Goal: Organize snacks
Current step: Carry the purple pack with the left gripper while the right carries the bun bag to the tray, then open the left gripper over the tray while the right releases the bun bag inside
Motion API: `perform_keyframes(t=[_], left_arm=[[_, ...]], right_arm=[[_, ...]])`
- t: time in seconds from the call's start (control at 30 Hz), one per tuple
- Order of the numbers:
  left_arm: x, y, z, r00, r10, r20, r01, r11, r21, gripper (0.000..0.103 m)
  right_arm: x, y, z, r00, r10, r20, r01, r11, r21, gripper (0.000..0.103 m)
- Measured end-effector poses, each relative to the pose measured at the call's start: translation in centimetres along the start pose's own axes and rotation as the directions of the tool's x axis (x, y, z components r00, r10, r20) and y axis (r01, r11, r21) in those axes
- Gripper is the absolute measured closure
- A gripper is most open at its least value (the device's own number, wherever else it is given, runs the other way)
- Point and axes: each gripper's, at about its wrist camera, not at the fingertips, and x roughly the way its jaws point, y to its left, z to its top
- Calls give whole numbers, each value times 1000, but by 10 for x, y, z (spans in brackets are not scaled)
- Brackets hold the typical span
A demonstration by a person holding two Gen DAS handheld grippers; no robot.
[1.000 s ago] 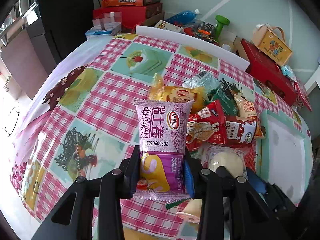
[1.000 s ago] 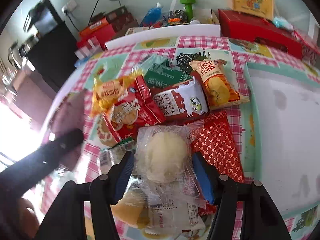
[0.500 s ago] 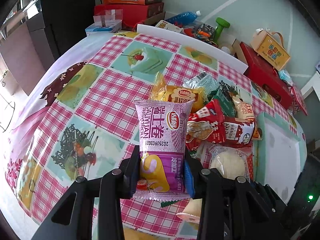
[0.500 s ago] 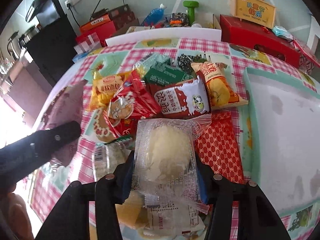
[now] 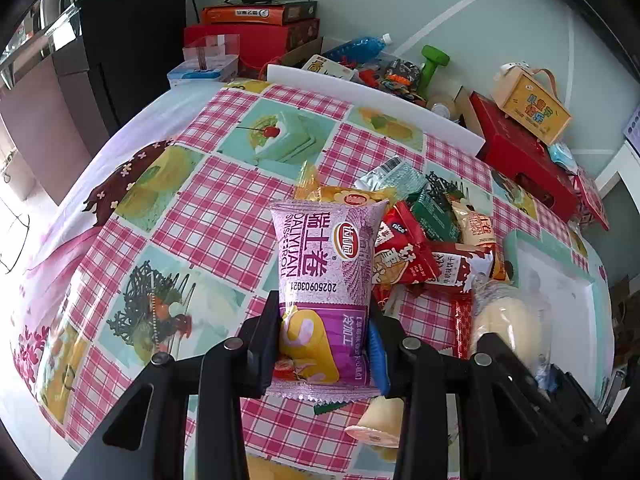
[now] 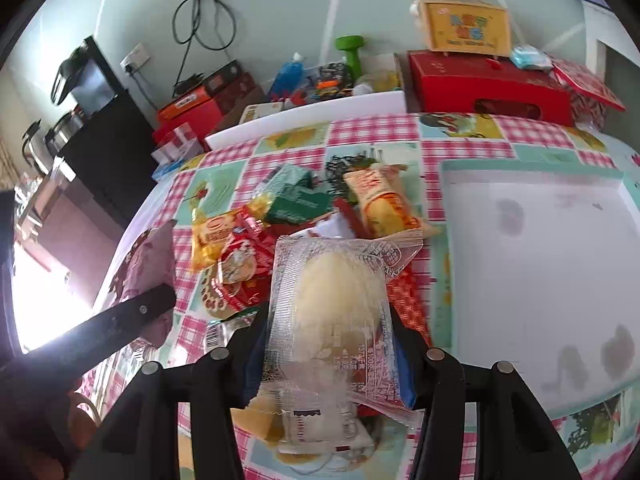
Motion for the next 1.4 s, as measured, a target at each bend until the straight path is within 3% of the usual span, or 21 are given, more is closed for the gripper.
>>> perform_keyframes(t=[0.13, 0.3, 0.43, 0.63, 0.87, 1.1, 1.33, 1.37, 1.4], left_arm=[[0, -11, 0, 1000, 0, 9, 0, 999, 33, 63], [2, -48, -1, 999, -38, 8, 37, 990, 135, 63], [4, -93, -3, 993, -120, -22, 122, 964, 236, 63], [10, -165, -6, 979, -194, -64, 204, 904, 375, 63], [36, -230, -14, 969, -215, -118, 246, 846, 472, 63], [68, -253, -14, 970, -199, -140, 243, 841, 484, 63], [75, -266, -15, 971, -197, -134, 238, 833, 500, 63], [75, -266, -15, 971, -198, -133, 238, 832, 501, 60], [74, -266, -15, 972, -197, -128, 235, 833, 501, 46]], right_arm=[[-12, -30, 8, 999, -36, 33, 34, 997, 71, 48], [-27, -97, 15, 983, -175, 61, 157, 961, 228, 48], [-37, -143, 17, 949, -307, 68, 271, 909, 318, 48], [-44, -185, 15, 917, -393, 67, 330, 844, 423, 48], [-41, -203, 14, 886, -460, 53, 397, 813, 426, 48], [-37, -214, 11, 888, -458, 39, 394, 801, 450, 48], [-39, -218, 10, 886, -463, 36, 398, 797, 455, 46], [-39, -217, 10, 884, -466, 34, 403, 796, 452, 46], [-39, -217, 11, 881, -472, 31, 410, 795, 447, 46]])
